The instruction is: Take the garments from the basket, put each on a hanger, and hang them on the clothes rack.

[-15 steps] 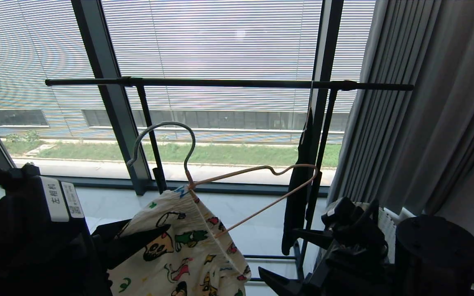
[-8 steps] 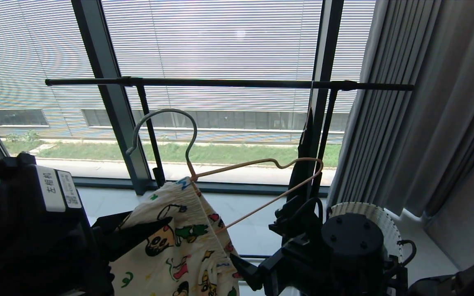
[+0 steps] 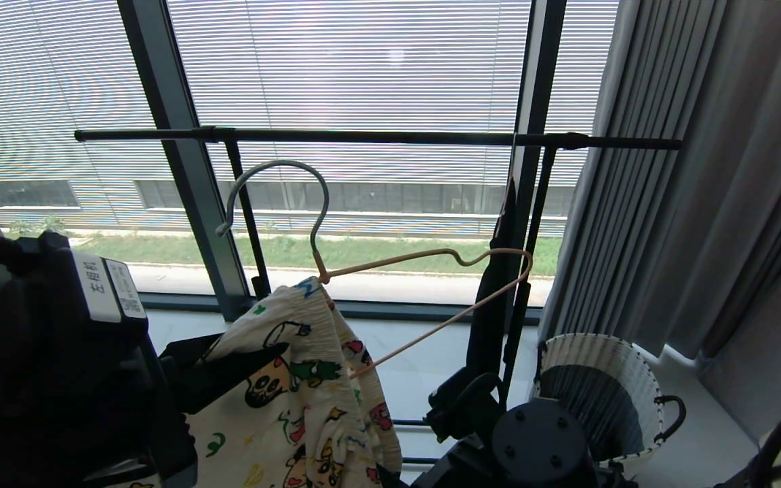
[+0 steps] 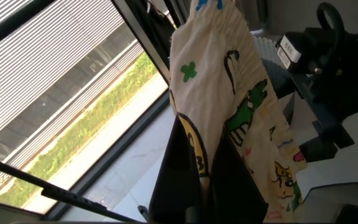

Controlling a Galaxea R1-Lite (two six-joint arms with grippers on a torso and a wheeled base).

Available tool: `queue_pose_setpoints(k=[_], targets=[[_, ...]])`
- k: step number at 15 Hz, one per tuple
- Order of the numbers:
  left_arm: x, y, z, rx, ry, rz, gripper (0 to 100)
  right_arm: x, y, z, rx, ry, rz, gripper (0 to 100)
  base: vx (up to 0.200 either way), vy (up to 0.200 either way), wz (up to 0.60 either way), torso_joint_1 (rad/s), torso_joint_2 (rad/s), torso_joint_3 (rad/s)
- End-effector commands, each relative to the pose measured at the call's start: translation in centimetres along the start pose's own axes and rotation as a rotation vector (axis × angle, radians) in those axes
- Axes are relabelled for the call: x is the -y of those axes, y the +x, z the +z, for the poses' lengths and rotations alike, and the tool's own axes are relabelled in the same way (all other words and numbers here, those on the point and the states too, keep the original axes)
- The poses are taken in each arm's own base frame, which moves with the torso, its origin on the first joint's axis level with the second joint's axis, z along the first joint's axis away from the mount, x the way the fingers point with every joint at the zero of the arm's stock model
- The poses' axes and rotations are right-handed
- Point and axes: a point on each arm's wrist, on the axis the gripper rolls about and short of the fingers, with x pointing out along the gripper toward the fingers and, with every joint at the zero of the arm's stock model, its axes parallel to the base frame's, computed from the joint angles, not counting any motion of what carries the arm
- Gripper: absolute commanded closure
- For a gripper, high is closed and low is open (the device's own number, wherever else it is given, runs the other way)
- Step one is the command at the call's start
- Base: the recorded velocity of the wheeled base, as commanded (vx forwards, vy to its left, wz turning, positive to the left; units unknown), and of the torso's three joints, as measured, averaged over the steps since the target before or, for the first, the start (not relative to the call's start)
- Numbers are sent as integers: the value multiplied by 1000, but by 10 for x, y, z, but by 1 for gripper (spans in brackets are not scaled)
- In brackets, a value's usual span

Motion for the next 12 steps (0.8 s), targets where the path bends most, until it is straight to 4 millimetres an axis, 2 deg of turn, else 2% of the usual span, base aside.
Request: queue_pose_setpoints(k=[1,2,4,7,10,12], targets=[[1,0,-3,-11,-3,3,100,14,3,-4,-20,0,-50,0,0,0,0,0,0,0],[1,-1,-7,-28,-8,8,100,20,4,-3,-19,-1,-73,0,0,0,0,0,0,0],[-2,-3,-21,-82,-27,44,100,50,4,8,17,18,-194,0,0,0,0,0,0,0],[-5,-4,-28,-111,-43,68,100,78,-3,16,35,9,-278,0,0,0,0,0,0,0],[2,-10,-35,-120,-39,49,100,95,-6,24,54,-9,-317,0,0,0,0,0,0,0],[13,-12,-48,-143,-44,-26,100,106,-11,29,61,-33,-331,0,0,0,0,0,0,0]])
